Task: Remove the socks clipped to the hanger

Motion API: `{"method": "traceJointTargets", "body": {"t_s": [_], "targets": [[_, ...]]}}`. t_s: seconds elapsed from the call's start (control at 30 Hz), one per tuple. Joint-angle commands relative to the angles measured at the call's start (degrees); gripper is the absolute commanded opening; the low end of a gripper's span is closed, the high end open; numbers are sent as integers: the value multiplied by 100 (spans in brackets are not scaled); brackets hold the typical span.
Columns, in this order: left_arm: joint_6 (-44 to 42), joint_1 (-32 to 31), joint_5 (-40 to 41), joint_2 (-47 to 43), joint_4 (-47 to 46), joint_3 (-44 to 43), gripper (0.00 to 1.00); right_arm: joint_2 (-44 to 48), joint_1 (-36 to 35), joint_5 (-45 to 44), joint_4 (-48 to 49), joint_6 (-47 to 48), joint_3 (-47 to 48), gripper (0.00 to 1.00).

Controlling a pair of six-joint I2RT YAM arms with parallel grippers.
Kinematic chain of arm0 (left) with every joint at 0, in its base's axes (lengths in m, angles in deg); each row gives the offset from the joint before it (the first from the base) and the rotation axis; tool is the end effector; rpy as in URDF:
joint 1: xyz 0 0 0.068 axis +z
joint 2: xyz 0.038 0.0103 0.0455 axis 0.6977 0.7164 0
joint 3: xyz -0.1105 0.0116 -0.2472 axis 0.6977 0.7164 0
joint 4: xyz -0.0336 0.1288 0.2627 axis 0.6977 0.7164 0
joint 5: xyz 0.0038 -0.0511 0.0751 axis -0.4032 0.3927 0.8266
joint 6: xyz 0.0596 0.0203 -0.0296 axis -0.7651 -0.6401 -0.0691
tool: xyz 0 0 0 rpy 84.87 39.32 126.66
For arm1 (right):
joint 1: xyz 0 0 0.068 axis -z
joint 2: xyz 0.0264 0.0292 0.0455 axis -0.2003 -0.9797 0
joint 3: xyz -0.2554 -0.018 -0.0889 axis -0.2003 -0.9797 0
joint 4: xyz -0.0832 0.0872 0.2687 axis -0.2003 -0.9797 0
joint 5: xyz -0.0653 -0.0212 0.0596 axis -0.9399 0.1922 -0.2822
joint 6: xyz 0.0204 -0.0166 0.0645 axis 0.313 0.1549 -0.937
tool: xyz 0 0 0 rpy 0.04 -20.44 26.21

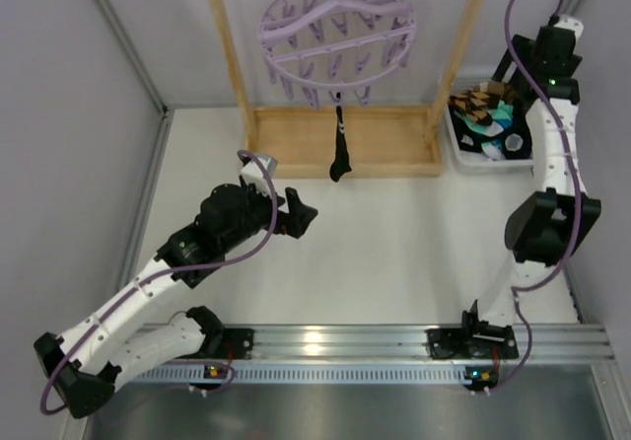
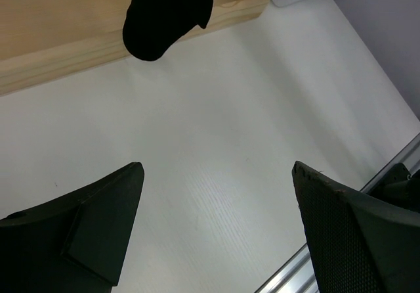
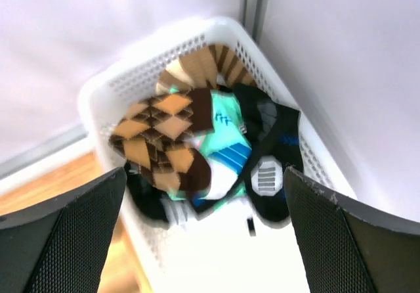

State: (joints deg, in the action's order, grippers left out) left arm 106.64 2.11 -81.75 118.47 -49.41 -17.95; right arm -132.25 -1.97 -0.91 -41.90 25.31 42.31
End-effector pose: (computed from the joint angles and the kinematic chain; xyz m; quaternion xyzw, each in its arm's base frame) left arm 0.1849 -0.1657 0.3342 0.1341 0.7918 -0.3093 0.5093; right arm 0.4960 -0.0970 0.3995 0.2085 0.8159 -0.0928 0.5313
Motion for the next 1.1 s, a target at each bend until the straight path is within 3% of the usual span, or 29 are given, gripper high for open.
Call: {"method": "traceJointTargets", "body": {"t_s": [0.0,0.13,0.23,0.3,0.37,0.47,0.57,0.6,0.73,0.83,1.07], "targets": [[83,12,346,340,-126,-494,98,1263,44,380,346,-171,-1414,99],[4,-67,697,1025,-432,-819,98,2915,-123,1274,1717,-845,-3523,99],[-311,-295,811,1718,-1292,-811,99,4199,-141,3501,3693,-1888,-5891,99],[-374,-357,978,2009,-1969,-838,98,4912,-185,4079,4512,-2358,-6592,99],[-531,-392,1259,2421,-2478,-916,98,5438,-439,4344,4745,-2527,-7137,100],[-646,-436,1646,2896,-2613,-1171,98,5923,-1289,4021,4492,-2168,-7377,99],[-699,-472,1761,3021,-2727,-1172,98,6021,-2458,3117,4200,-1693,-7254,99],[-673,-472,1823,2995,-2719,-1111,98,5987,-3001,2540,4191,-1422,-7245,98],[-393,-515,2428,2373,-2614,-619,98,5479,-3953,1368,4357,-797,-7166,93],[-146,-507,3016,1713,-2115,-284,98,4917,-4349,1075,4823,-532,-7140,92],[188,-507,3669,666,-926,-380,98,3439,-5071,513,5500,100,-6639,88]]}}
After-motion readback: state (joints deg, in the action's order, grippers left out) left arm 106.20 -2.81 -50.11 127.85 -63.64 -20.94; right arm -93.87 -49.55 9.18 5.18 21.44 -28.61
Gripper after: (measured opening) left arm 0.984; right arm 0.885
